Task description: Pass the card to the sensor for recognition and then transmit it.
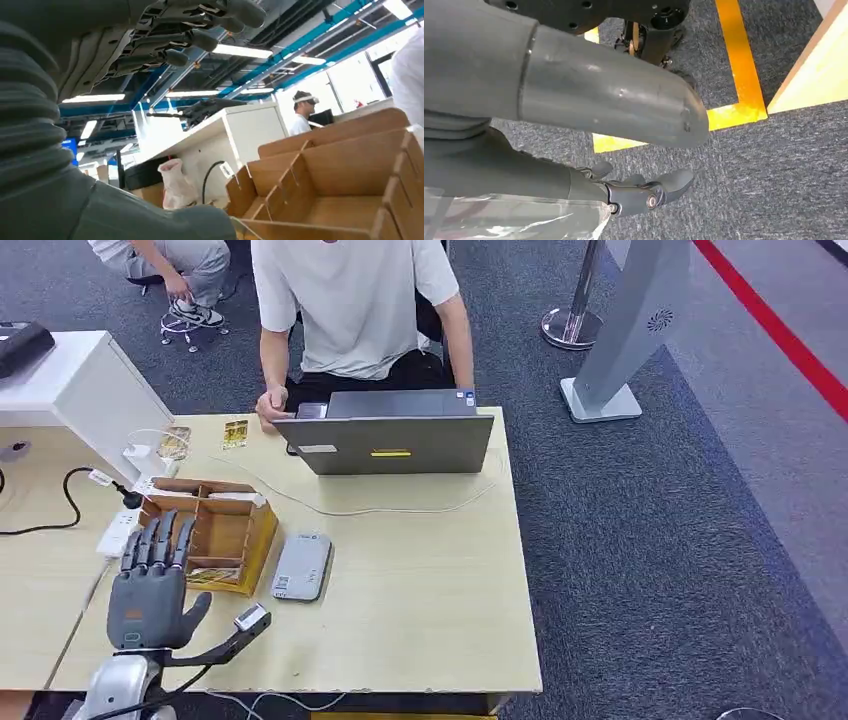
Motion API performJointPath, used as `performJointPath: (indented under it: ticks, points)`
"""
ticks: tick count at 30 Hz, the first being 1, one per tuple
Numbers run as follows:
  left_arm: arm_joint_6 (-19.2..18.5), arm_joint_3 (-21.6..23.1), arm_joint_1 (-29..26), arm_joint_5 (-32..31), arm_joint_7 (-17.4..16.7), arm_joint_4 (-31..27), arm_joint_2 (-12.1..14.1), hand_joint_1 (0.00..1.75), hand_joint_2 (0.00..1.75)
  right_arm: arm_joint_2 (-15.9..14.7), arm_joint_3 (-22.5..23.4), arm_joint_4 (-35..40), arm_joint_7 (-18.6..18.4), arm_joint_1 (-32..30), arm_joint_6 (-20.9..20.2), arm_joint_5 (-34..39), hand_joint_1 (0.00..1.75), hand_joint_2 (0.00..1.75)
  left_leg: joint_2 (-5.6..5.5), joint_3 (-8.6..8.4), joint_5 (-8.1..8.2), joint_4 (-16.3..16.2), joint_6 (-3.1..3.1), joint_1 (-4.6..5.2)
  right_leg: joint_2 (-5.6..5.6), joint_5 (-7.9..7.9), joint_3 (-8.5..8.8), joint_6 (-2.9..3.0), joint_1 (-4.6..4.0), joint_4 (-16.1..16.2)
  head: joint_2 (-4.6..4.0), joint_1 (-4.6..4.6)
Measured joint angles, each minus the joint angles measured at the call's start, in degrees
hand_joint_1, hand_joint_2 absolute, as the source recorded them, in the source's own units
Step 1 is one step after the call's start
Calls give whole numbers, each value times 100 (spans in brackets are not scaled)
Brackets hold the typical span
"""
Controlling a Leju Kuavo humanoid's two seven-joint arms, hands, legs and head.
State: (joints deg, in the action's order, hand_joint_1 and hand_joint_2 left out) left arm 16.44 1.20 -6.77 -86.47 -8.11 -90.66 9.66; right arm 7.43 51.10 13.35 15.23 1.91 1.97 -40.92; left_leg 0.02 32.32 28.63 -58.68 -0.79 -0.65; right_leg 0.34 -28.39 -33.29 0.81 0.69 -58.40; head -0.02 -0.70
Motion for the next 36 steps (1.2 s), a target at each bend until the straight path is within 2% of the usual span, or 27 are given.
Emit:
performJointPath:
  ticks: [8, 14, 18, 36]
  points:
    - [166, -227, 122, -42, 59, 365, -37, 0, 175, 0, 9, 0, 7, 3, -15, -109, 0, 0, 0, 0, 0, 0, 0, 0, 0, 0, 0, 0, 0, 0, 2, -4]
    - [513, -564, 219, -90, 175, 751, -22, 0, 175, 0, 15, -2, 11, 3, -17, -229, 0, 0, 0, 0, 0, 0, 0, 0, 1, 0, 0, 0, 0, 0, 0, -2]
    - [585, -702, 262, -92, 203, 957, -13, 0, 175, 0, 46, -2, 20, 5, -17, -245, 0, 0, 0, 1, 0, 0, 0, 0, 0, 0, 0, 0, 0, 0, 0, -2]
    - [723, -806, 320, -216, 361, 1460, -39, 0, 175, 0, 105, -2, 2, 5, -77, -352, 0, 0, 0, 0, 0, 0, 0, 0, 0, 0, 0, 0, 0, 0, 2, -2]
